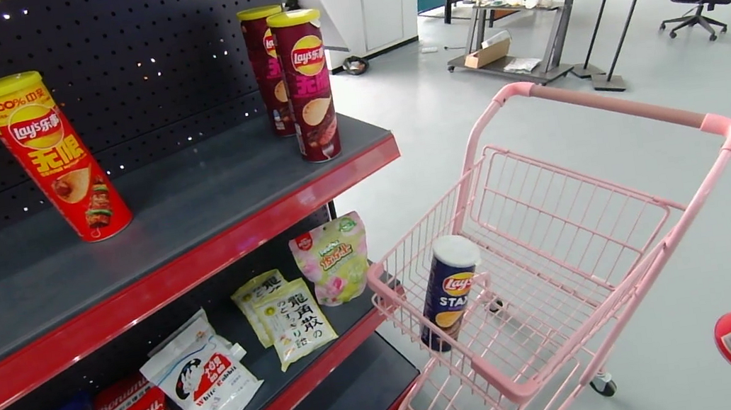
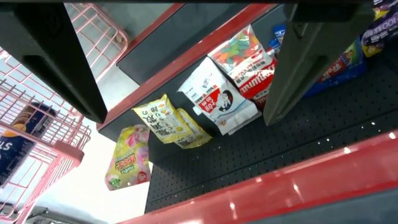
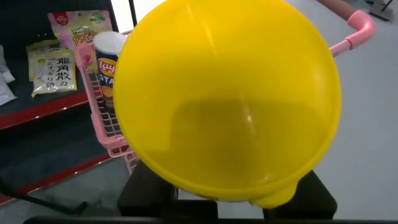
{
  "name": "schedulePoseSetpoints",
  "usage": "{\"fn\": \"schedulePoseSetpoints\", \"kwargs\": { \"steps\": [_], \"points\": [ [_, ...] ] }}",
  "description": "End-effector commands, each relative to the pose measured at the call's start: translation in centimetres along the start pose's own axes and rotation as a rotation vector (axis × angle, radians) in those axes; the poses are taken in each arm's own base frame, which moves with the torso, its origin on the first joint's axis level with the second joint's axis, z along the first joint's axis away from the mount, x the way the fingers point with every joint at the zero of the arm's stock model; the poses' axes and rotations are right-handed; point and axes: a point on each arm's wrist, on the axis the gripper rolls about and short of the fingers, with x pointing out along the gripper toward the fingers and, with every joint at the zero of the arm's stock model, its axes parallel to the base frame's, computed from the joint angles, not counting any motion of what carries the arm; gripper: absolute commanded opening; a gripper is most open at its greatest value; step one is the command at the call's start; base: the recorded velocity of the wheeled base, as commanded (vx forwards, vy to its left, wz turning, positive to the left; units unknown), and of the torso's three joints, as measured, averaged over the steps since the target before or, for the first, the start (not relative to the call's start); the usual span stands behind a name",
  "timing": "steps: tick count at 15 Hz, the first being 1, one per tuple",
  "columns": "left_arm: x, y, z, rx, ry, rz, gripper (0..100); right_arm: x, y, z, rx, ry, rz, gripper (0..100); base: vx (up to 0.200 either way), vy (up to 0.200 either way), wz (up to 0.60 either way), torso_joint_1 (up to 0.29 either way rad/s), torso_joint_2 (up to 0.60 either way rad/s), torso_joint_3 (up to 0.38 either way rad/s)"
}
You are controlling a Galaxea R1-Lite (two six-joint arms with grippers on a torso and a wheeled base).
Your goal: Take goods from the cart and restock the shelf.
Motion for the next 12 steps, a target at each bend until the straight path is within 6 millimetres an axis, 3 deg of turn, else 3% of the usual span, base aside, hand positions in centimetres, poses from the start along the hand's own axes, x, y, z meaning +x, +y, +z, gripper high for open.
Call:
{"fn": "schedulePoseSetpoints", "kwargs": {
  "steps": [1,12],
  "points": [
    [0.00,0.00,0.00,0.000,0.000,-0.001,100,-0.26,0.09,-0.70,-0.007,0.001,-0.003,0,0.000,0.000,0.00,0.134,-0.38,-0.242],
    [0.00,0.00,0.00,-0.002,0.000,0.001,100,-0.33,0.12,-0.83,-0.013,0.004,-0.001,0,0.000,0.000,0.00,0.192,-0.48,-0.292]
  ]
}}
